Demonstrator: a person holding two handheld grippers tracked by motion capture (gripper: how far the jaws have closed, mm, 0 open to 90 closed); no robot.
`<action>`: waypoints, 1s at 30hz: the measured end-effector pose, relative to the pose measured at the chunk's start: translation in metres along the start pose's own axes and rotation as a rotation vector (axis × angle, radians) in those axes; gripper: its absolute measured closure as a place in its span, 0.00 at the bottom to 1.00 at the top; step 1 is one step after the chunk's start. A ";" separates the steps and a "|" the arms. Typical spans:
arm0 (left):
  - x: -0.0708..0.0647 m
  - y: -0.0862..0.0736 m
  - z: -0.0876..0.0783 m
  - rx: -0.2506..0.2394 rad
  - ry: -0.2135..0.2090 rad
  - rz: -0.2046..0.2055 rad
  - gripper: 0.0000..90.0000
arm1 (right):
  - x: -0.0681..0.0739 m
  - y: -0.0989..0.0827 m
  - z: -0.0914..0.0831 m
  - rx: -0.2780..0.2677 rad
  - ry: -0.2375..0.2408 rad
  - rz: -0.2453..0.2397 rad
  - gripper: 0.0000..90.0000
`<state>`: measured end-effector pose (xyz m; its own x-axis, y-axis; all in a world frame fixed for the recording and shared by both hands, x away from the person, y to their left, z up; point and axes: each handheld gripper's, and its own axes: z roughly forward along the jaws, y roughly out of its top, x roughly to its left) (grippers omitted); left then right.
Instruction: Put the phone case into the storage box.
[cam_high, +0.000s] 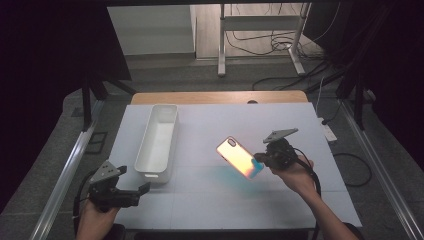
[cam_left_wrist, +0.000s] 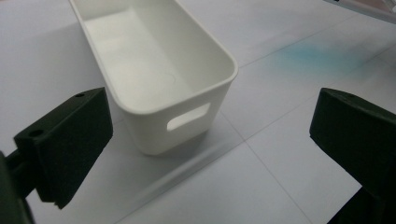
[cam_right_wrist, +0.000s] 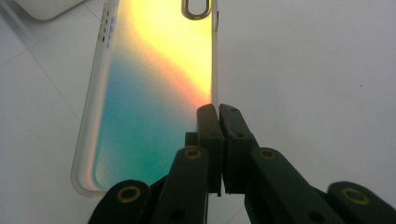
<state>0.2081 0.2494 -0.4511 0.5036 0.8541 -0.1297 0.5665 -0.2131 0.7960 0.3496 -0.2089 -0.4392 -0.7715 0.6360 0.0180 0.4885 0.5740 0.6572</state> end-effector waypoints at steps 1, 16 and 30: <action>-0.001 0.002 0.001 -0.004 -0.003 0.003 0.00 | 0.000 0.000 -0.001 -0.006 0.002 -0.001 0.98; -0.009 0.035 0.019 -0.049 -0.050 0.025 0.00 | 0.003 -0.004 -0.015 -0.051 -0.014 -0.007 0.98; -0.018 0.063 0.050 -0.018 -0.137 -0.001 0.00 | 0.005 -0.001 -0.019 -0.081 -0.030 -0.019 0.98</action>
<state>0.2676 0.1973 -0.4277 0.5881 0.7814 -0.2088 0.5560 -0.2031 0.8060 0.3376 -0.2164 -0.4255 -0.7669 0.6416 -0.0168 0.4387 0.5432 0.7158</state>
